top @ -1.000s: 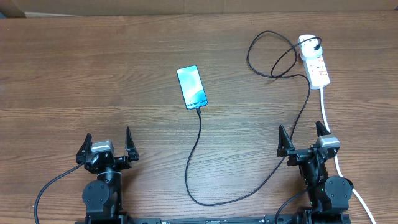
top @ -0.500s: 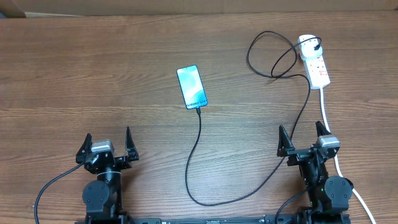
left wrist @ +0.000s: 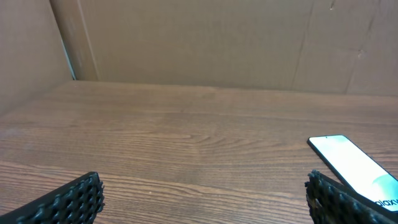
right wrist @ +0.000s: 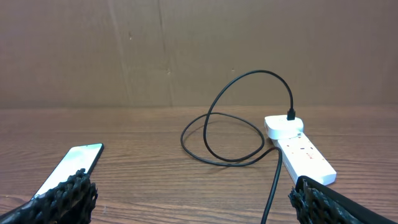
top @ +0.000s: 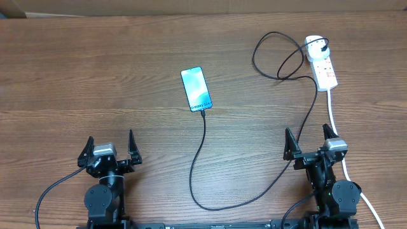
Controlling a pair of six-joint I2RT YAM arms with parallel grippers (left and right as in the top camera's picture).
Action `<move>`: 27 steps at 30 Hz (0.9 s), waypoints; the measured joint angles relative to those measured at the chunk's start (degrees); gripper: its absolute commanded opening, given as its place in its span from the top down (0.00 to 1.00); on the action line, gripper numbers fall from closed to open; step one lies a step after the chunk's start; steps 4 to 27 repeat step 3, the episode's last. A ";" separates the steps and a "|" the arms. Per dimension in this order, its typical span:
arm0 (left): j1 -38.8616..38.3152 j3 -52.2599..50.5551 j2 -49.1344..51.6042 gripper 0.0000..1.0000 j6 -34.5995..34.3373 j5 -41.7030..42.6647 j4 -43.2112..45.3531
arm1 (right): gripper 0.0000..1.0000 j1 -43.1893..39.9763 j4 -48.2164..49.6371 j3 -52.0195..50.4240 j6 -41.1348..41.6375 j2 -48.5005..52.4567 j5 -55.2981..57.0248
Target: Plug charger to phone and switch on socket
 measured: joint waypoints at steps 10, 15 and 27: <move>0.00 0.00 0.00 0.00 0.00 0.02 0.00 | 0.00 0.00 0.02 0.00 0.00 0.00 0.00; 0.00 0.00 0.00 0.00 0.00 0.02 0.00 | 0.00 0.00 0.02 0.00 0.00 0.00 0.00; 0.00 0.00 0.00 0.00 0.00 0.02 0.00 | 0.00 0.00 0.02 0.00 0.00 0.00 0.00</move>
